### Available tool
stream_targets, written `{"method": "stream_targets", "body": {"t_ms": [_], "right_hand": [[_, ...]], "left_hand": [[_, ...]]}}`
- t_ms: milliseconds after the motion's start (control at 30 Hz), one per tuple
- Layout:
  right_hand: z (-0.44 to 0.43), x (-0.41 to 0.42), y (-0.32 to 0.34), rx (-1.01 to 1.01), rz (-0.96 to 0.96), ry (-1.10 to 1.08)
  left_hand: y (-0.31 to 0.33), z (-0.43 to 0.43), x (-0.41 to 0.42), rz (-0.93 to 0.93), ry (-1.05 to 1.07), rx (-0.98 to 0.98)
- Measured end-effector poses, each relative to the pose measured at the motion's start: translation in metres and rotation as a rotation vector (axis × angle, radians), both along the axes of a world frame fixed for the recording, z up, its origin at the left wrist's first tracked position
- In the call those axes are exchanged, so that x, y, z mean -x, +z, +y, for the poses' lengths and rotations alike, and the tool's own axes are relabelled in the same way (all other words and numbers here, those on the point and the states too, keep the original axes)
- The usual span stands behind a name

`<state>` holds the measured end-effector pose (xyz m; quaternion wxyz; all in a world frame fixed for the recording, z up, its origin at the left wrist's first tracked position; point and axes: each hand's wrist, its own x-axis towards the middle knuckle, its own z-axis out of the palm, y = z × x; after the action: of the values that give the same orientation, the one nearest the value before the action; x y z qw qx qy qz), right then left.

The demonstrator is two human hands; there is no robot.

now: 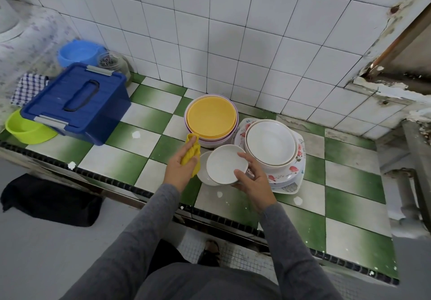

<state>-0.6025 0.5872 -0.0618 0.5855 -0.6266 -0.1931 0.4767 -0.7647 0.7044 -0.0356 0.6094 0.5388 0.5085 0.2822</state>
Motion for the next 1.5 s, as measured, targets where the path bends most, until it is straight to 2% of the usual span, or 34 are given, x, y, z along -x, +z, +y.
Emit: {"method": "stream_targets", "body": {"t_ms": [233,567,1300,1500], "right_hand": [[-0.003,-0.009,0.008,-0.001,-0.139,-0.003],[0.005,-0.015,0.004,0.081,-0.450,0.029],[0.014,-0.010,0.031,0.141,-0.653,0.214],[0.018,-0.011,0.032,0.135,-0.808,0.281]], "left_hand": [[-0.009,0.003,0.005,0.037,-0.035,0.018],[-0.015,0.005,0.007,0.052,-0.039,0.044],[-0.010,0.009,0.012,0.051,-0.026,0.041],[-0.010,0.011,0.011,0.056,-0.016,0.031]]}}
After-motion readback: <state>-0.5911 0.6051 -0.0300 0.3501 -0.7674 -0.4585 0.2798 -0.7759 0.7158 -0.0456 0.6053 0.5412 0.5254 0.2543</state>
